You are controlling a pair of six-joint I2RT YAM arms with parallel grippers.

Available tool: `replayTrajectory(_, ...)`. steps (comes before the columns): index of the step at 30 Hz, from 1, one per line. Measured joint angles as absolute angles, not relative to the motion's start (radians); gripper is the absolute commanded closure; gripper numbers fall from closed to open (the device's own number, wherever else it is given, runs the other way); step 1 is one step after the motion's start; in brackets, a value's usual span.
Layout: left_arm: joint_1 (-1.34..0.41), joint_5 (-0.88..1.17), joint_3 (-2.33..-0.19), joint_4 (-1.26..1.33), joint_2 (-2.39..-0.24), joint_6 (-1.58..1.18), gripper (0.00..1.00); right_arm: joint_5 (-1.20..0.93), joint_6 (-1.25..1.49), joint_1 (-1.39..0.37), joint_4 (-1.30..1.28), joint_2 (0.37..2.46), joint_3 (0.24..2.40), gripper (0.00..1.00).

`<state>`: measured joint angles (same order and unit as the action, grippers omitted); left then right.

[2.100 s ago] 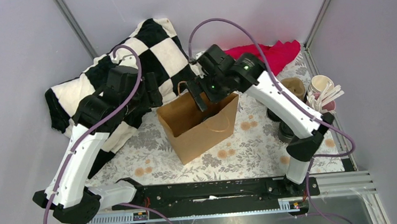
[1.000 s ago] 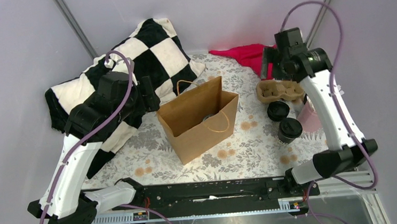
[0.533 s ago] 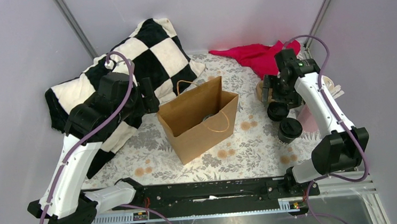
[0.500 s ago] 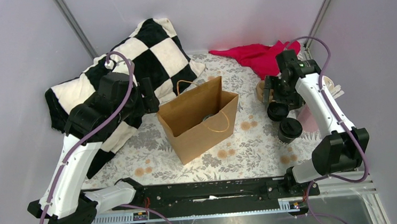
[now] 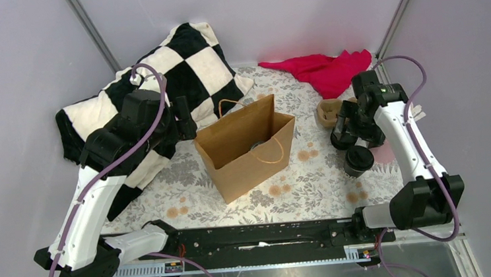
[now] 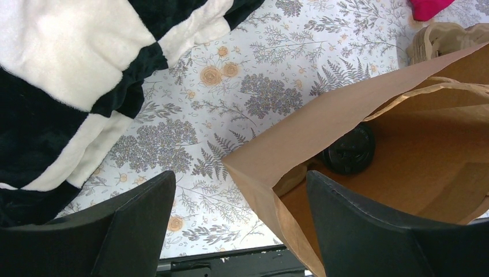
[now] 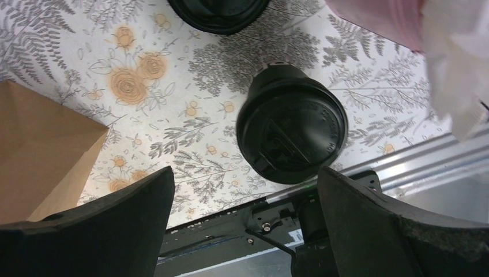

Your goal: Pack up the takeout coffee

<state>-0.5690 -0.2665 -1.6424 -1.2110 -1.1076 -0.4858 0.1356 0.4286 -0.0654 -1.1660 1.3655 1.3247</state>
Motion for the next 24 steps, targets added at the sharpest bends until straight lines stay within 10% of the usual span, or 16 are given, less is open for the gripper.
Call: replayTrajectory(24, -0.569, -0.266, -1.620, -1.210, -1.077, -0.479, 0.12, 0.147, 0.430, 0.048, -1.092, 1.323, 1.111, 0.00)
